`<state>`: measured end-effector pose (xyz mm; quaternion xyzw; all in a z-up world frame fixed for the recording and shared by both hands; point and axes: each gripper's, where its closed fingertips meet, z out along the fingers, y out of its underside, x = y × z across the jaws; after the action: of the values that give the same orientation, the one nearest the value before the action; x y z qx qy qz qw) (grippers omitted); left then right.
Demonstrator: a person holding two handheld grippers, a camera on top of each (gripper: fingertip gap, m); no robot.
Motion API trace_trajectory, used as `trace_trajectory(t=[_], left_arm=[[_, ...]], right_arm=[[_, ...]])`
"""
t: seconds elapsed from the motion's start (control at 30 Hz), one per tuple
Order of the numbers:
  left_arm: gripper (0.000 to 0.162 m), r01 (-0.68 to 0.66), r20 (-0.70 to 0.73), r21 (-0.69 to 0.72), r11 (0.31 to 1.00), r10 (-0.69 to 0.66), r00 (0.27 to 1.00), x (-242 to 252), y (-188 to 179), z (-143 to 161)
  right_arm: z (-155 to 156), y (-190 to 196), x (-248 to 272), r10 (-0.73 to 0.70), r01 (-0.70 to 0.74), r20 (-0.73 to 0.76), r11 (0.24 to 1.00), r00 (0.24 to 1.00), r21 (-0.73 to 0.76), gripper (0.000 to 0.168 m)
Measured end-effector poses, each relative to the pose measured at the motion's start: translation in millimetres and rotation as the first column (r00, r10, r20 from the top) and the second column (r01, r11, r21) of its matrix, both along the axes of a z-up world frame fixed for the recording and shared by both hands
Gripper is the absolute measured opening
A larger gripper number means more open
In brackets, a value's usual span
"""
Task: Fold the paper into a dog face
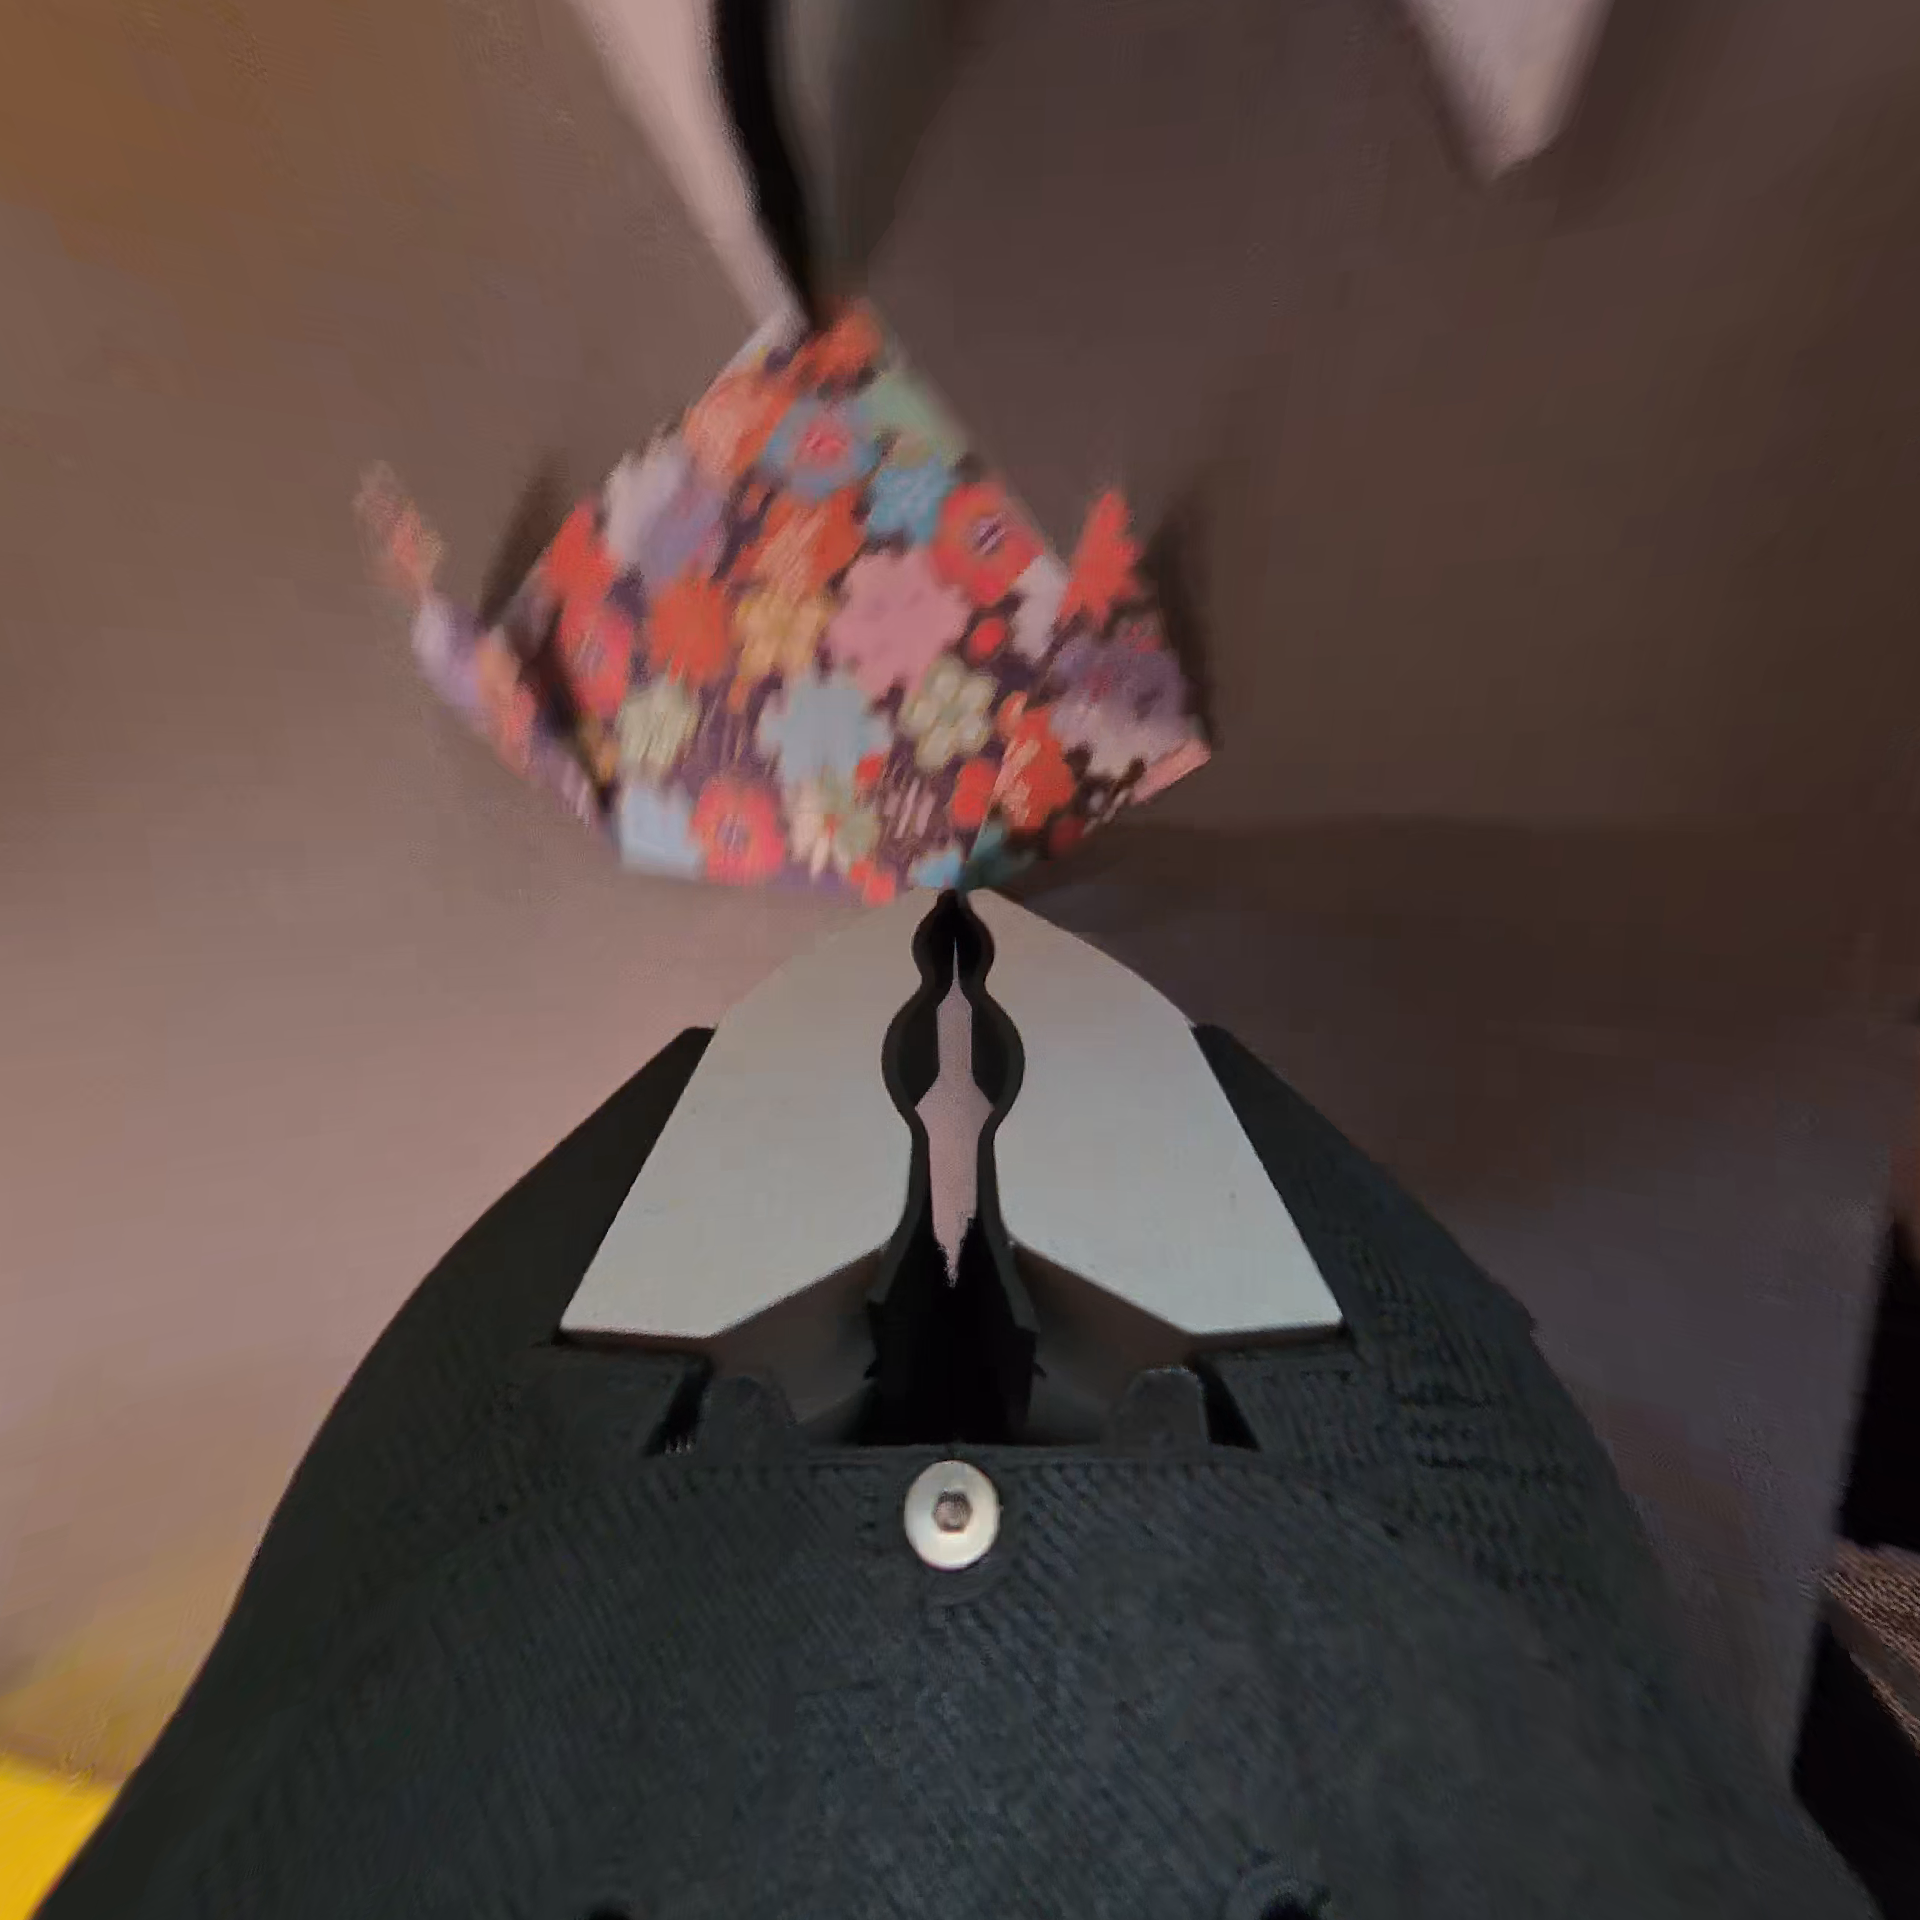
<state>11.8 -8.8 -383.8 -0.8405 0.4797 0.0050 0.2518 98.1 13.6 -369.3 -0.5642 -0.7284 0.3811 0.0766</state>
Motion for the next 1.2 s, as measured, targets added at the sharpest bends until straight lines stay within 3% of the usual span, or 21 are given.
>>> trace_trajectory(t=[0.07, 0.17, 0.33, 0.43, 0.6, 0.67, 0.73, 0.77, 0.8, 0.87, 0.93, 1.0, 1.2], left_arm=[[0.000, -0.089, -0.010, 0.031, 0.996, 0.089, 0.996, -27.6, 1.5, 4.8], [0.000, -0.190, 0.091, 0.119, 0.975, 0.180, 0.979, -42.3, 1.1, 22.5], [0.000, -0.240, 0.253, 0.258, 0.936, 0.174, 0.952, -22.9, -3.1, 50.4], [0.000, -0.244, 0.312, 0.256, 0.935, 0.159, 0.937, -7.9, -11.4, 53.0], [0.000, -0.246, 0.368, 0.242, 0.938, 0.146, 0.918, 4.8, -33.2, 53.2], [0.000, -0.248, 0.393, 0.267, 0.931, 0.130, 0.910, 9.1, -43.2, 58.9], [0.000, -0.243, 0.433, 0.291, 0.925, 0.099, 0.896, 16.2, -55.5, 66.2], [0.047, -0.241, 0.457, 0.290, 0.926, 0.087, 0.885, 20.4, -62.1, 68.5], [0.065, -0.233, 0.468, 0.269, 0.935, 0.085, 0.880, 23.9, -70.2, 67.4], [0.080, -0.210, 0.462, 0.239, 0.948, 0.079, 0.883, 28.2, -85.9, 61.3], [0.080, -0.167, 0.434, 0.267, 0.949, 0.037, 0.900, 32.4, -99.9, 55.1], [0.080, -0.131, 0.399, 0.274, 0.953, 0.011, 0.917, 35.3, -111.8, 46.9], [0.080, -0.041, 0.344, 0.261, 0.965, -0.053, 0.938, 44.7, -123.2, 33.8]], right_arm=[[4.8, -21.8, -2.0, -0.089, 0.090, 0.014, 0.993, 0.996, -0.072, 0.110], [22.5, -55.0, -5.4, -0.092, 0.083, -0.043, 0.981, 0.995, -0.174, 0.114], [20.0, -27.2, -12.8, -0.010, 0.022, -0.201, 0.998, 0.980, 0.060, 0.110], [1.6, -26.3, -12.6, 0.060, -0.042, -0.136, 0.990, 0.989, 0.132, 0.114], [-8.7, -45.9, -6.1, -0.007, 0.009, -0.012, 0.990, 1.000, 0.140, 0.122], [-6.2, -69.8, -9.1, -0.048, 0.049, -0.013, 0.994, 0.999, 0.102, 0.123], [3.0, -111.8, -8.5, -0.004, 0.003, -0.021, 1.000, 1.000, -0.022, 0.125], [8.1, -124.4, -8.9, 0.007, -0.009, -0.049, 0.999, 0.999, -0.034, 0.126], [13.9, -130.5, -9.4, 0.019, -0.020, -0.098, 1.000, 0.995, -0.013, 0.127], [21.6, -124.4, -8.2, 0.049, -0.026, -0.210, 0.993, 0.977, 0.112, 0.124], [17.1, -108.2, -3.6, 0.123, -0.031, -0.263, 0.943, 0.957, 0.331, 0.122], [3.2, -96.8, 0.2, 0.197, -0.061, -0.213, 0.854, 0.957, 0.516, 0.116], [-36.4, -103.4, -4.0, 0.244, -0.195, -0.008, 0.793, 0.970, 0.577, 0.119]])
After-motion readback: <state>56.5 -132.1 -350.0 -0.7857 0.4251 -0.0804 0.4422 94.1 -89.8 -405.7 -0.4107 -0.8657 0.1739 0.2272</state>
